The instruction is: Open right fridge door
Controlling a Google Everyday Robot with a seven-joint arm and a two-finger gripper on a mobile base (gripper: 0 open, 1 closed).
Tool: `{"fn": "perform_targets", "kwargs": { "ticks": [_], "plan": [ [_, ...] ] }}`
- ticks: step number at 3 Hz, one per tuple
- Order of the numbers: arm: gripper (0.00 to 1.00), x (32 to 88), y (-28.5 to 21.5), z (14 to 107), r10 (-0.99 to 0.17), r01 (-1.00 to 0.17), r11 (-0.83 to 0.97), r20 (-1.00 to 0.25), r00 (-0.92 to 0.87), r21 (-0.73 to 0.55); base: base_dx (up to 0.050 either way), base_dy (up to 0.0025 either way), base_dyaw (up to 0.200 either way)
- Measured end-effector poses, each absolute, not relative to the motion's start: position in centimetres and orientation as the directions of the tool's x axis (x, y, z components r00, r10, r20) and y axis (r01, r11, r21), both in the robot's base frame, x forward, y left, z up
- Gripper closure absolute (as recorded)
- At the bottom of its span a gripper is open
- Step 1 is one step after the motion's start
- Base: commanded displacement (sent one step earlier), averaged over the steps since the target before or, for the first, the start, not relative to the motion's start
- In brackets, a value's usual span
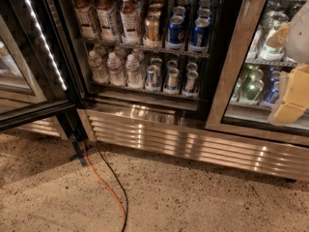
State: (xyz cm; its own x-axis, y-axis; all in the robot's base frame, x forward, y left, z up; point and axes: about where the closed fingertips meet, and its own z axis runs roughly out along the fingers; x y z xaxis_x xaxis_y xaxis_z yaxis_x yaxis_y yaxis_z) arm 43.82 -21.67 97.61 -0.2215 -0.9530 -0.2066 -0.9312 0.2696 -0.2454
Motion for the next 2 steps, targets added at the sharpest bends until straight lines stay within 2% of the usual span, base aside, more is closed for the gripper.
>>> {"fn": "perform_targets", "kwargs": {
  "ticks": [2],
  "plan": [
    [0.0,46.1,-21.7,98.7,-0.954,-0.916,0.257,-0.231,-0.189,-0.308,0.0,0.0,0.0]
  ]
}}
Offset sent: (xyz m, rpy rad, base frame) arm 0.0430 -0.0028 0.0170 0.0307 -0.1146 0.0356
